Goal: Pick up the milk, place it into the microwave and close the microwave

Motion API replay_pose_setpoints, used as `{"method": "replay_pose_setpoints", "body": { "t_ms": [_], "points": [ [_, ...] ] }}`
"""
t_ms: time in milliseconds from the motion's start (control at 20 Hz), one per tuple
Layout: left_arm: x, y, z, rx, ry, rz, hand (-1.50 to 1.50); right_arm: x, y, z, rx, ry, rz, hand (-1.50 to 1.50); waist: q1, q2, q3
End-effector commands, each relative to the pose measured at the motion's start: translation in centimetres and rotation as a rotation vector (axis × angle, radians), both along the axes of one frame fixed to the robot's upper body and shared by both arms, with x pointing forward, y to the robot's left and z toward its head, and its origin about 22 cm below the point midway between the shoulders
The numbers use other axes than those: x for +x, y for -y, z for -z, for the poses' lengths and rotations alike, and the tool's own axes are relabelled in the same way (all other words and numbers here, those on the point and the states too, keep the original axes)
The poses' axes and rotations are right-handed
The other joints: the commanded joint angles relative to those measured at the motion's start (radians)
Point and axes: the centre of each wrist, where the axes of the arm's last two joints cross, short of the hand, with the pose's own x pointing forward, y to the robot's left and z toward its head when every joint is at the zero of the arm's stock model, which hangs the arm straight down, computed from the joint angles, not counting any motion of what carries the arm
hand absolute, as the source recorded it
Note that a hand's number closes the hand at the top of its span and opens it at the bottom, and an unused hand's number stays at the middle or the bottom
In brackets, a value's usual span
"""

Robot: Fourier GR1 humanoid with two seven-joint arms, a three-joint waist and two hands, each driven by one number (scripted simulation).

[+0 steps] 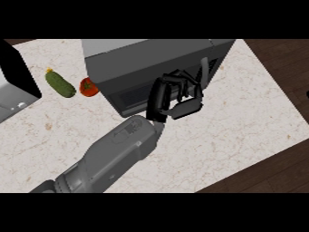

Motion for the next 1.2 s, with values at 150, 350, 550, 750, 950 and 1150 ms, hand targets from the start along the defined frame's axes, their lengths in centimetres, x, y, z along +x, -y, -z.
{"method": "replay_pose_setpoints", "body": {
  "t_ms": [150, 350, 550, 750, 950, 1150],
  "points": [
    [1.8, -0.5, -0.6, -0.002, -0.007, -0.034, 1.50, 0.0, 0.3, -1.1, -0.006, 0.007, -0.007, -1.50, -0.008, 0.013, -0.002],
    [2.0, -0.3, -1.1, -0.007, 0.005, -0.040, 1.50, 0.2, 0.7, -1.4, -0.009, -0.001, 0.004, -1.50, -0.009, 0.018, -0.001],
    [2.0, -0.3, -0.9, -0.009, 0.003, -0.033, 1.50, 0.2, 0.8, -1.6, 0.003, 0.004, -0.017, -1.50, -0.005, 0.017, 0.002],
    [1.8, -0.2, -0.5, -0.004, 0.014, -0.032, 1.50, 0.3, 0.3, -2.1, 0.001, 0.007, -0.080, -1.50, -0.009, 0.016, 0.001],
    [1.8, -0.3, -0.4, -0.009, 0.012, -0.040, 1.50, 0.3, 0.3, -2.4, -0.009, 0.001, -0.112, -1.50, -0.009, 0.019, 0.000],
    [1.9, -0.3, -0.3, -0.014, 0.015, -0.036, 1.50, 0.3, 0.4, -2.7, -0.001, -0.007, -0.131, -1.50, -0.011, 0.020, 0.000]
  ]
}}
